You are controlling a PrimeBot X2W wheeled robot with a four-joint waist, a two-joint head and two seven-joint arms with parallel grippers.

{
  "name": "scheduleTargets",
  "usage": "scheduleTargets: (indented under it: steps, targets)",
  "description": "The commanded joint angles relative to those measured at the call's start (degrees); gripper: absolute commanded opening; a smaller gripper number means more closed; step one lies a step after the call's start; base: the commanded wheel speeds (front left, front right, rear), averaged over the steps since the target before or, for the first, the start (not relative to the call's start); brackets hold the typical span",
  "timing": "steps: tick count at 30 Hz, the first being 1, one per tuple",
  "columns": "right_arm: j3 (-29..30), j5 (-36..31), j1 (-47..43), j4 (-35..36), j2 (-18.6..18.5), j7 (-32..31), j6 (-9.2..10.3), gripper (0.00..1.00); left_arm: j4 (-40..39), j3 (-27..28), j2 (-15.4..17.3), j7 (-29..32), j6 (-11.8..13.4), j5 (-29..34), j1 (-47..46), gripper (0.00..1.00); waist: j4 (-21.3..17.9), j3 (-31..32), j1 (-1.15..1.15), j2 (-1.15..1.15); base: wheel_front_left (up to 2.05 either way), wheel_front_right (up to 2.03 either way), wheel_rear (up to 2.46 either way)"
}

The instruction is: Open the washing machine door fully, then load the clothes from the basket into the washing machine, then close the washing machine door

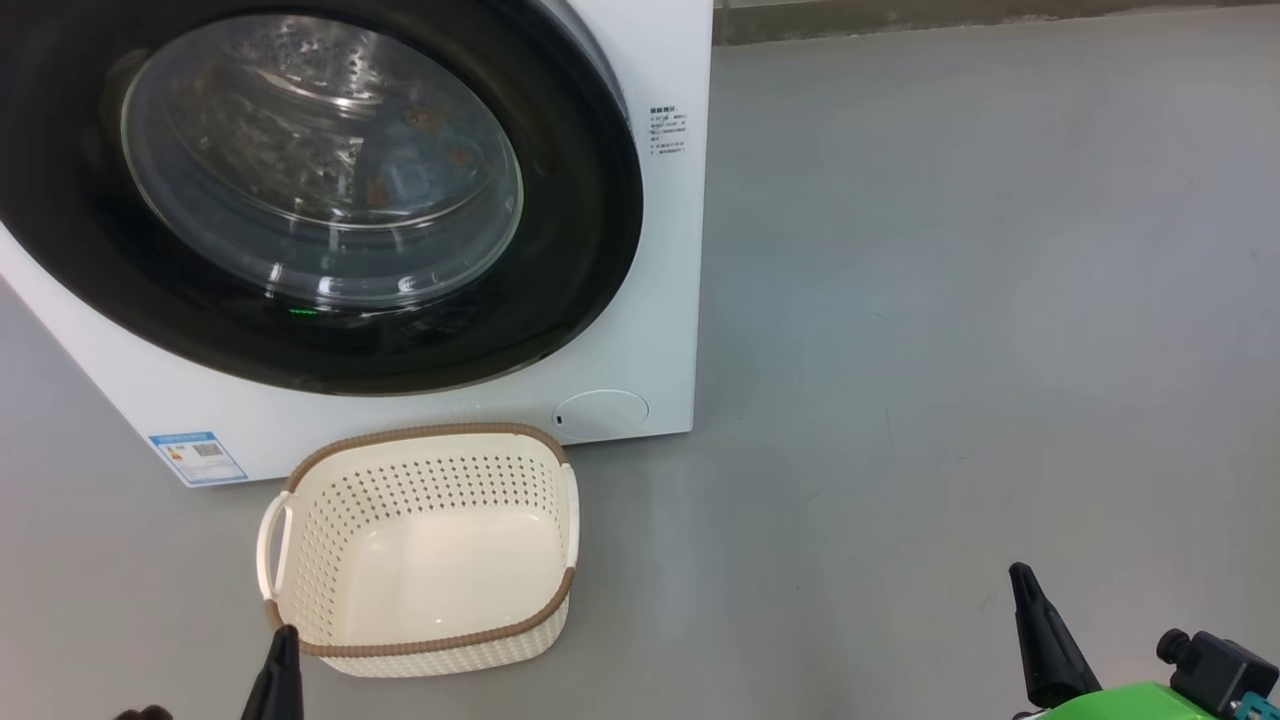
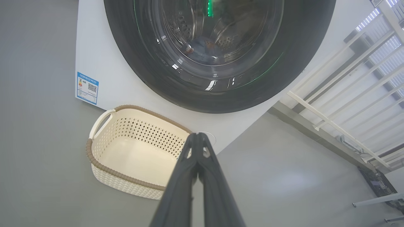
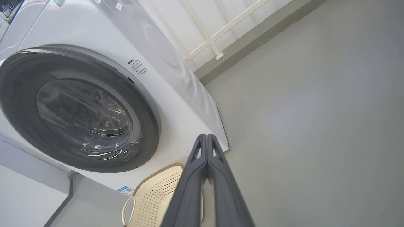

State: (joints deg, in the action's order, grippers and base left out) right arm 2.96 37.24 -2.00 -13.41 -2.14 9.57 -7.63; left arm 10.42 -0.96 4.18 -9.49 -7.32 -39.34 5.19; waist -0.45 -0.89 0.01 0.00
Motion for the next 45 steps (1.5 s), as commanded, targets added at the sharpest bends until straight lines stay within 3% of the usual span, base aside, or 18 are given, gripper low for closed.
scheduleTargets:
  steps: [1, 45]
  targets:
    - [0.1, 2.2, 2.7, 1.2, -0.8, -0.4, 0.04, 0.00, -0.9, 1.1, 0.7, 0.5, -0.1, -2.0, -2.7, 0.00, 0.0, 0.0, -0.01, 0.00, 0.00, 0.00, 0.00]
    - [1.1, 29.1, 5.4, 0.3, -1.3, -7.7, 0.09, 0.00, 1.3, 3.6, 0.2, 7.7, -0.1, -27.9, -7.0, 0.00, 0.2, 0.4, -0.01, 0.00, 0.00, 0.00, 0.00]
